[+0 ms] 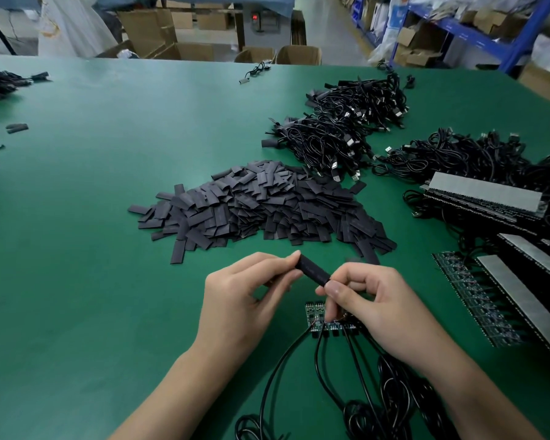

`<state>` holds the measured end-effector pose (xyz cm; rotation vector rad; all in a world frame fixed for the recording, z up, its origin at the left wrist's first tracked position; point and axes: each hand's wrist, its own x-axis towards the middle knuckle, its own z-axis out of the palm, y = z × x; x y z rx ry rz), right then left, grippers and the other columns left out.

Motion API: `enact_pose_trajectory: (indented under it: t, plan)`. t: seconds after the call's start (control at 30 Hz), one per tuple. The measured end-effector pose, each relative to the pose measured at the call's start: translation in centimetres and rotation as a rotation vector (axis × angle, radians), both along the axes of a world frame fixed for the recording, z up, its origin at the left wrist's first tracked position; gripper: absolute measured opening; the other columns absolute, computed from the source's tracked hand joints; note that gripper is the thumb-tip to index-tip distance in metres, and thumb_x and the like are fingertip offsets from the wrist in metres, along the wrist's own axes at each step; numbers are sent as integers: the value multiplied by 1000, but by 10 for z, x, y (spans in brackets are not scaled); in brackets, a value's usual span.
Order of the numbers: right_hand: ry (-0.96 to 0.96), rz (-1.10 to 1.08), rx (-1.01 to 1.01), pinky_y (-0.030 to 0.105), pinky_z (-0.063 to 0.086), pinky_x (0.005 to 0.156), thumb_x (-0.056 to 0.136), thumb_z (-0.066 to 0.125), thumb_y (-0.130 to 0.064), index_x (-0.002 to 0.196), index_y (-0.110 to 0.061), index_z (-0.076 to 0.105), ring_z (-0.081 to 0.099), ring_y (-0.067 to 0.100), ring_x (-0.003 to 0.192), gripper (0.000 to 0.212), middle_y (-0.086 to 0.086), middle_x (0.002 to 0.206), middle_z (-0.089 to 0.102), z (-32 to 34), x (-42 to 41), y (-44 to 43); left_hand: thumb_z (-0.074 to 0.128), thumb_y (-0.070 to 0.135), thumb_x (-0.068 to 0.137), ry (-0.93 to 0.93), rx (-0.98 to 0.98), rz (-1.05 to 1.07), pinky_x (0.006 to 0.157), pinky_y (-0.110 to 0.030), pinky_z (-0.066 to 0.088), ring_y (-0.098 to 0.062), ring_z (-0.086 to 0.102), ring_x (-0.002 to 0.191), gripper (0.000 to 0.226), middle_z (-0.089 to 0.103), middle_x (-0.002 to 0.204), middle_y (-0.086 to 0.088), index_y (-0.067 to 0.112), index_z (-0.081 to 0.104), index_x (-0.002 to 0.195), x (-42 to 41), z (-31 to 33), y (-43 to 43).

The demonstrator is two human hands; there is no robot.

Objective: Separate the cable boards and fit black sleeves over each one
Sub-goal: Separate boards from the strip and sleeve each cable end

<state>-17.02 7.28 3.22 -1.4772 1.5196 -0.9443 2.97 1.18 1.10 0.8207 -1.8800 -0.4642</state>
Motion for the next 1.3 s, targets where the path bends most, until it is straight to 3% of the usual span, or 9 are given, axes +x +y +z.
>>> enact_pose_trajectory:
  t: [0.1,0.27,0.4,0.57,0.73,0.9,1.07,1.17,1.3]
  plan:
    - [-5,-3,11,27,50,85,101,64,-22,78,-29,73,73,3,98,26,-8,80,78,0,1,0,74,22,94,-18,-29,0,69,-26,57,-3,68,76,19,74,90,8,9,80,106,0,0,0]
    - [97,-22,-17,39,57,89,99,66,-28,78,-34,74,75,5,91,23,-13,80,78,0,1,0,69,26,97,-31,-61,25,69,-25,57,1,67,78,20,74,92,10,13,81,106,-1,0,0]
    - [103,-5,-40,35,56,85,97,68,-30,79,-36,74,74,6,84,20,-14,80,78,0,0,0,72,25,96,-21,-48,14,71,-22,56,0,68,80,17,75,92,11,14,81,105,-2,1,0]
    - [40,27,-68,20,50,79,89,64,-48,82,-35,76,72,3,81,19,-12,83,79,0,-2,-2,79,17,86,279,387,-129,77,-25,59,-14,76,80,14,78,88,8,27,79,97,-9,4,8]
    - [118,20,-60,27,50,90,87,65,-63,99,-47,74,69,-2,100,22,-20,101,76,0,-16,-2,77,15,83,557,655,-211,74,-24,58,-21,76,79,9,78,84,-11,15,75,92,-10,9,4]
    - [286,16,-60,7,39,87,86,76,-41,92,-46,77,62,-4,107,8,-26,104,67,-4,-27,-3,76,20,79,675,785,-128,71,-24,58,-22,77,79,21,77,83,-11,9,72,96,-3,12,-5]
    - [340,38,-127,9,40,88,86,79,-30,86,-39,77,61,1,107,9,-27,101,67,-9,-19,-5,77,24,76,681,814,-159,70,-26,60,-24,77,76,9,76,80,-8,25,75,85,-6,12,-4]
    - [339,14,-151,14,43,84,89,76,-27,85,-37,75,64,4,100,11,-23,97,68,-11,-17,-5,76,24,81,637,813,-181,70,-25,59,-24,77,81,16,78,87,-8,21,72,96,-4,10,-4]
    - [276,-150,-222,18,51,73,94,69,-26,87,-38,71,68,5,83,13,-19,88,73,-6,-26,-8,76,26,92,174,682,-110,77,-20,53,-9,71,88,41,77,99,9,28,60,129,-1,3,-6]
